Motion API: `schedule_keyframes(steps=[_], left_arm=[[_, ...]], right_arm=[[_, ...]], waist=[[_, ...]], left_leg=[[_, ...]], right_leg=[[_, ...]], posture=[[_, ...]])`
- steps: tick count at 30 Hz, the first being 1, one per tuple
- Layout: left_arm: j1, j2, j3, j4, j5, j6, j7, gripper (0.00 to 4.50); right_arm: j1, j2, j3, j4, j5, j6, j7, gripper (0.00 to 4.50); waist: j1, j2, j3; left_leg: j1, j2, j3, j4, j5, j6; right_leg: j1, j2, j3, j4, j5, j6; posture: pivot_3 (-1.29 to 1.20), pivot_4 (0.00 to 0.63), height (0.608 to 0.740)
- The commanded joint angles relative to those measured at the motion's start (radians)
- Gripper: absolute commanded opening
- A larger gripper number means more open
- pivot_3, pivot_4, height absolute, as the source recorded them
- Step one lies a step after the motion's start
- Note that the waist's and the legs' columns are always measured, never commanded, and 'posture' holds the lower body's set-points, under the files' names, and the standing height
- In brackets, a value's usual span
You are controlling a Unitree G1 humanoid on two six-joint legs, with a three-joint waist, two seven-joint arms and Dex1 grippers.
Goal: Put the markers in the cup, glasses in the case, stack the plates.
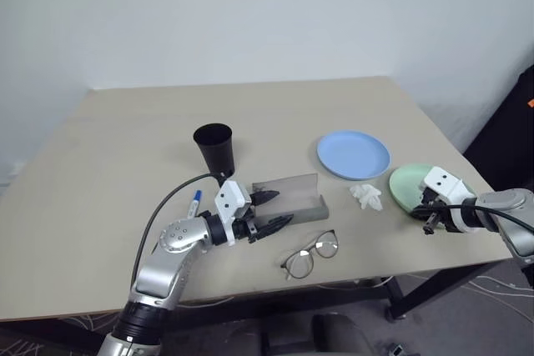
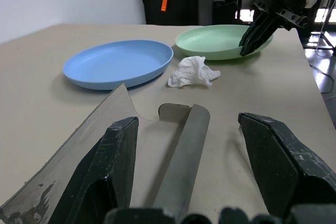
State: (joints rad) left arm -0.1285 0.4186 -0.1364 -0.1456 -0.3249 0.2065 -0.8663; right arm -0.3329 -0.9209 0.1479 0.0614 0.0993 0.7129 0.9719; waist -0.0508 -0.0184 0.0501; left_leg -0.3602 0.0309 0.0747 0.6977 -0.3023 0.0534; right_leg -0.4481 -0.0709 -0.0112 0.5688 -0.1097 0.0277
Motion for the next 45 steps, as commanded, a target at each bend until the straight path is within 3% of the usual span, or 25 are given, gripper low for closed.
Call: schedule_keyframes(steps=[1, 12, 22, 33, 41, 45], left_arm=[[-0.012, -0.004, 0.002, -0.015, 0.004, -0.018, 0.005, 3.22], [-0.018, -0.011, -0.005, -0.003, 0.008, -0.024, 0.001, 3.22], [-0.034, -0.019, 0.001, 0.020, 0.006, -0.024, -0.003, 3.22], [-0.037, -0.024, 0.015, 0.024, 0.011, -0.034, 0.014, 3.22], [-0.011, -0.016, 0.025, -0.002, 0.009, -0.032, 0.040, 3.22], [0.001, -0.013, 0.026, -0.015, 0.007, -0.030, 0.049, 3.22]], right_arm=[[-0.050, 0.006, -0.014, 0.017, -0.029, -0.017, -0.041, 0.02], [-0.201, 0.068, -0.041, 0.285, -0.113, -0.336, -0.188, 0.02], [-0.349, 0.149, 0.021, 0.444, -0.117, -0.702, -0.024, 0.02], [-0.584, 0.317, 0.111, 0.847, -0.205, -0.899, 0.081, 0.02], [-0.671, 0.377, 0.128, 1.045, -0.268, -0.978, 0.072, 0.02], [-0.685, 0.388, 0.118, 1.076, -0.269, -0.994, 0.076, 1.27]], waist=[[0.000, 0.000, 0.000], [0.001, 0.002, 0.000], [-0.001, 0.003, 0.000], [-0.001, 0.004, 0.000], [-0.001, 0.005, 0.000], [-0.001, 0.006, -0.001]], left_leg=[[0.000, 0.000, 0.000, 0.000, 0.000, 0.000], [-0.003, -0.002, 0.000, -0.001, 0.001, 0.003], [-0.002, -0.002, -0.001, -0.003, 0.001, 0.003], [-0.001, -0.003, 0.000, -0.002, 0.001, 0.003], [-0.002, -0.003, -0.001, -0.002, 0.001, 0.003], [-0.001, -0.003, -0.001, -0.002, 0.002, 0.003]], right_leg=[[0.000, 0.000, 0.000, 0.000, 0.000, 0.000], [-0.004, 0.001, 0.000, 0.001, 0.000, 0.000], [-0.003, 0.001, 0.001, 0.001, 0.000, 0.000], [-0.001, 0.001, 0.001, 0.002, 0.001, -0.002], [-0.001, 0.001, 0.001, 0.002, 0.002, -0.003], [0.000, 0.002, 0.001, 0.003, 0.002, -0.003]], posture=[[0.00, 0.000, 0.740], [0.00, 0.000, 0.740], [0.00, 0.000, 0.740], [0.00, 0.000, 0.740], [0.00, 0.000, 0.740], [0.00, 0.000, 0.740]])
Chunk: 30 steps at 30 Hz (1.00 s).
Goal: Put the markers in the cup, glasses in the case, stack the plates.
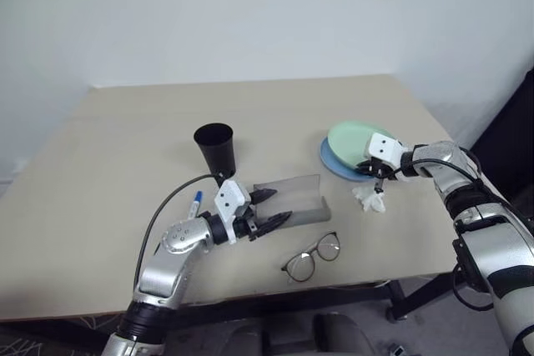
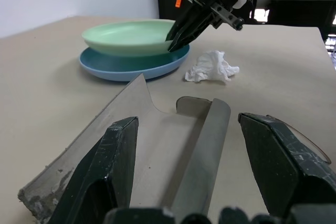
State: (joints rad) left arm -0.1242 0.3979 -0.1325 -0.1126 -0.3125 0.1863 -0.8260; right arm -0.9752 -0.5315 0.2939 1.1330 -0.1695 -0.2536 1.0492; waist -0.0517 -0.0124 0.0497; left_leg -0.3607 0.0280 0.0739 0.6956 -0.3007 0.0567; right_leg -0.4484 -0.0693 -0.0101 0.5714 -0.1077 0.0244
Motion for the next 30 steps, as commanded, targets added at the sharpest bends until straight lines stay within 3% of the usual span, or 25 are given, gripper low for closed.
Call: schedule_keyframes(steps=[1, 5, 10, 13, 19, 24, 30], left_arm=[[-0.002, 0.008, 0.022, -0.050, -0.006, -0.009, 0.010, 3.22], [0.001, 0.010, 0.022, -0.052, -0.007, -0.009, 0.013, 3.22], [-0.012, 0.009, 0.018, -0.041, -0.006, -0.011, 0.012, 3.22], [-0.018, 0.008, 0.017, -0.034, -0.006, -0.013, 0.009, 3.22], [-0.033, 0.002, 0.010, -0.012, -0.002, -0.020, 0.004, 3.22], [-0.048, -0.004, 0.008, -0.001, -0.003, -0.026, -0.002, 3.22], [-0.059, -0.005, 0.008, 0.007, -0.004, -0.027, -0.013, 3.22]], right_arm=[[-0.043, -0.001, -0.032, 0.007, 0.002, -0.034, -0.004, 1.63], [-0.052, -0.007, -0.047, 0.003, 0.008, -0.055, -0.020, 2.99], [-0.059, -0.038, -0.089, -0.046, 0.044, -0.033, 0.041, 2.99], [-0.030, -0.082, -0.121, -0.125, 0.093, 0.036, 0.164, 2.99], [0.139, -0.185, -0.130, -0.416, 0.157, 0.262, 0.351, 2.99], [0.243, -0.203, -0.132, -0.547, 0.147, 0.427, 0.303, 2.99], [0.266, -0.167, -0.130, -0.548, 0.137, 0.492, 0.200, 2.99]], waist=[[0.000, 0.000, 0.000], [0.000, 0.001, 0.000], [0.000, 0.002, 0.000], [0.001, 0.002, 0.000], [0.003, 0.002, 0.000], [0.000, 0.004, 0.000], [0.000, 0.004, 0.000]], left_leg=[[0.000, 0.000, 0.000, 0.000, 0.000, 0.000], [0.001, 0.000, 0.000, 0.000, 0.000, 0.000], [0.000, 0.000, 0.000, 0.000, 0.000, 0.000], [0.000, 0.000, 0.000, 0.000, 0.000, 0.000], [0.001, 0.000, -0.002, 0.000, 0.000, 0.000], [0.001, 0.000, -0.001, 0.001, 0.000, 0.000], [0.002, 0.001, 0.000, 0.003, 0.001, -0.002]], right_leg=[[0.000, 0.000, 0.000, 0.000, 0.000, 0.000], [0.001, 0.000, 0.000, 0.000, 0.000, 0.000], [0.001, 0.000, 0.000, 0.000, 0.000, 0.000], [0.001, 0.000, 0.000, 0.000, 0.000, 0.000], [0.002, 0.000, -0.001, -0.001, 0.000, 0.000], [0.001, 0.000, 0.000, 0.000, 0.000, 0.000], [0.001, 0.000, 0.000, 0.001, 0.000, 0.000]], posture=[[0.00, 0.000, 0.740], [0.00, 0.000, 0.740], [0.00, 0.000, 0.740], [0.00, 0.000, 0.740], [0.00, 0.000, 0.740], [0.00, 0.000, 0.740], [0.00, 0.000, 0.740]])
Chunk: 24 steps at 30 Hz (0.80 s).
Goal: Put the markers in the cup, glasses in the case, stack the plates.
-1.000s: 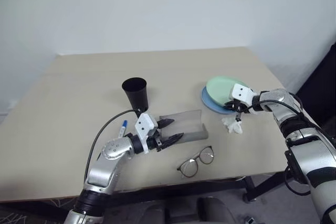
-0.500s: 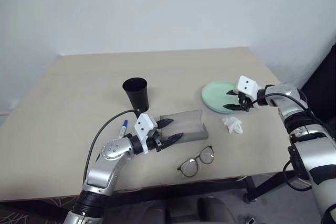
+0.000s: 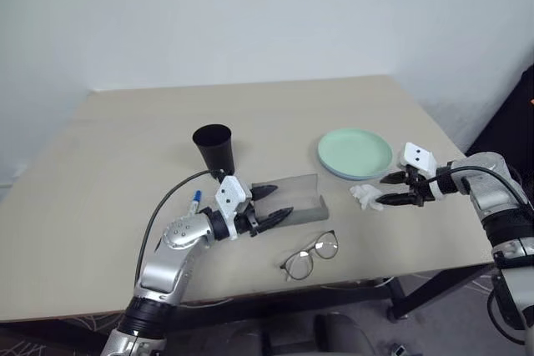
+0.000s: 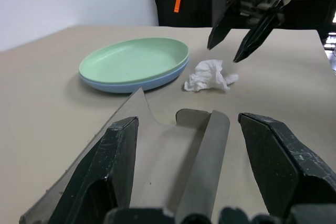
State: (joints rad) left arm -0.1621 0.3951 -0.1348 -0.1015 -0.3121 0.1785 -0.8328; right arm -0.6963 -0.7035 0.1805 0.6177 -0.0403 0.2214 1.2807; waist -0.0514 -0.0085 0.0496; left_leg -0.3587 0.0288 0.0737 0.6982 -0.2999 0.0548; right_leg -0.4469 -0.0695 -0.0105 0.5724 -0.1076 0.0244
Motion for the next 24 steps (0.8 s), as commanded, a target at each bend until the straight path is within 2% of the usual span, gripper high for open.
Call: schedule_keyframes(steps=[1, 11, 14, 21, 24], left_arm=[[-0.021, -0.002, 0.011, -0.004, -0.004, -0.019, -0.007, 3.22], [-0.013, 0.006, 0.015, -0.015, -0.004, -0.015, -0.010, 3.22], [-0.008, 0.009, 0.017, -0.020, -0.004, -0.014, -0.007, 3.22], [-0.008, 0.009, 0.017, -0.019, -0.003, -0.015, -0.005, 3.22], [-0.011, 0.008, 0.016, -0.015, -0.003, -0.018, -0.006, 3.22]], right_arm=[[-0.016, 0.013, -0.015, -0.024, 0.007, 0.024, -0.043, 2.99], [-0.038, 0.071, 0.017, 0.035, -0.009, 0.062, -0.079, 2.99], [-0.041, 0.067, 0.020, 0.040, -0.005, 0.062, -0.074, 2.49], [-0.044, 0.044, 0.016, 0.017, 0.010, 0.058, -0.034, 0.14], [-0.038, 0.028, 0.001, -0.031, 0.042, 0.039, 0.013, 0.03]], waist=[[0.000, 0.000, 0.000], [0.002, 0.000, 0.000], [0.002, 0.000, 0.000], [0.002, 0.000, 0.000], [0.002, 0.000, 0.000]], left_leg=[[0.000, 0.000, 0.000, 0.000, 0.000, 0.000], [-0.002, -0.001, -0.001, 0.000, 0.000, 0.001], [-0.002, -0.001, 0.000, 0.000, 0.000, 0.001], [-0.002, -0.001, -0.001, 0.000, 0.000, 0.000], [-0.002, -0.001, -0.001, 0.000, 0.000, 0.000]], right_leg=[[0.000, 0.000, 0.000, 0.000, 0.000, 0.000], [0.000, 0.000, 0.000, 0.000, 0.000, 0.000], [0.000, 0.000, 0.000, 0.000, 0.000, 0.000], [0.000, 0.000, 0.000, 0.000, 0.000, 0.000], [0.000, 0.000, 0.000, 0.000, 0.000, 0.000]], posture=[[0.00, 0.000, 0.740], [0.00, 0.000, 0.740], [0.00, 0.000, 0.740], [0.00, 0.000, 0.740], [0.00, 0.000, 0.740]])
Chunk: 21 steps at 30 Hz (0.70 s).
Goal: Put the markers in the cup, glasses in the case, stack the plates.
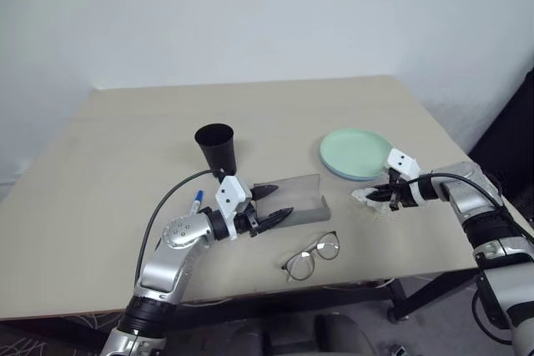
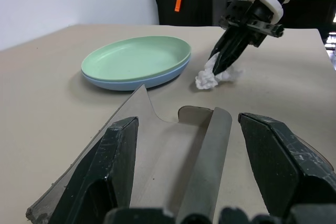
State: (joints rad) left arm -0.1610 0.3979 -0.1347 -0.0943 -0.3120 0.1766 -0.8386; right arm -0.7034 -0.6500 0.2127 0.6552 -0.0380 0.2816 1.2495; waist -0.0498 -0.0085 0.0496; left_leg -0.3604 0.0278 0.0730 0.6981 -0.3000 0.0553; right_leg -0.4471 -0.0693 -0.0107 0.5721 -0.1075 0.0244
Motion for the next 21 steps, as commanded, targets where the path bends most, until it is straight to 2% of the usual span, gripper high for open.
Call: schedule_keyframes(steps=[1, 4, 11, 16, 19, 21], left_arm=[[-0.014, 0.005, 0.016, -0.020, -0.003, -0.016, -0.001, 3.22], [-0.020, 0.003, 0.014, -0.015, -0.002, -0.018, -0.003, 3.22], [-0.034, -0.002, 0.008, 0.002, 0.003, -0.025, -0.007, 3.22], [-0.040, -0.005, 0.004, 0.005, 0.006, -0.027, -0.007, 3.22], [-0.035, -0.003, 0.006, -0.003, 0.007, -0.025, -0.004, 3.22], [-0.031, 0.001, 0.009, -0.006, 0.009, -0.025, -0.002, 3.22]], right_arm=[[-0.036, -0.026, -0.046, -0.082, 0.057, -0.031, 0.050, 0.03], [-0.094, -0.006, -0.092, -0.050, 0.074, -0.056, -0.015, 0.03], [-0.266, 0.062, -0.089, 0.274, -0.020, -0.185, -0.288, 0.03], [-0.331, 0.106, -0.077, 0.430, -0.054, -0.264, -0.341, 0.03], [-0.362, 0.121, -0.084, 0.489, -0.053, -0.276, -0.326, 0.67], [-0.373, 0.126, -0.086, 0.511, -0.053, -0.285, -0.327, 1.29]], waist=[[0.000, 0.000, 0.000], [-0.002, 0.001, 0.001], [-0.002, 0.001, 0.001], [-0.002, 0.002, 0.001], [-0.002, 0.002, 0.001], [-0.002, 0.002, 0.001]], left_leg=[[0.000, 0.000, 0.000, 0.000, 0.000, 0.000], [0.000, 0.000, 0.000, 0.000, 0.000, 0.000], [0.001, 0.001, 0.001, 0.000, 0.000, -0.001], [-0.001, 0.000, 0.000, -0.001, 0.000, 0.001], [-0.001, -0.001, 0.000, -0.001, -0.001, 0.002], [-0.001, -0.001, 0.000, -0.001, -0.001, 0.002]], right_leg=[[0.000, 0.000, 0.000, 0.000, 0.000, 0.000], [0.000, 0.000, 0.000, 0.000, 0.000, 0.000], [0.000, 0.000, -0.001, 0.000, 0.000, 0.000], [-0.001, 0.000, 0.000, 0.000, 0.000, 0.000], [-0.001, 0.000, 0.000, -0.001, 0.000, 0.000], [0.000, 0.000, 0.001, -0.001, 0.000, 0.000]], posture=[[0.00, 0.000, 0.740], [0.00, 0.000, 0.740], [0.00, 0.000, 0.740], [0.00, 0.000, 0.740], [0.00, 0.000, 0.740], [0.00, 0.000, 0.740]])
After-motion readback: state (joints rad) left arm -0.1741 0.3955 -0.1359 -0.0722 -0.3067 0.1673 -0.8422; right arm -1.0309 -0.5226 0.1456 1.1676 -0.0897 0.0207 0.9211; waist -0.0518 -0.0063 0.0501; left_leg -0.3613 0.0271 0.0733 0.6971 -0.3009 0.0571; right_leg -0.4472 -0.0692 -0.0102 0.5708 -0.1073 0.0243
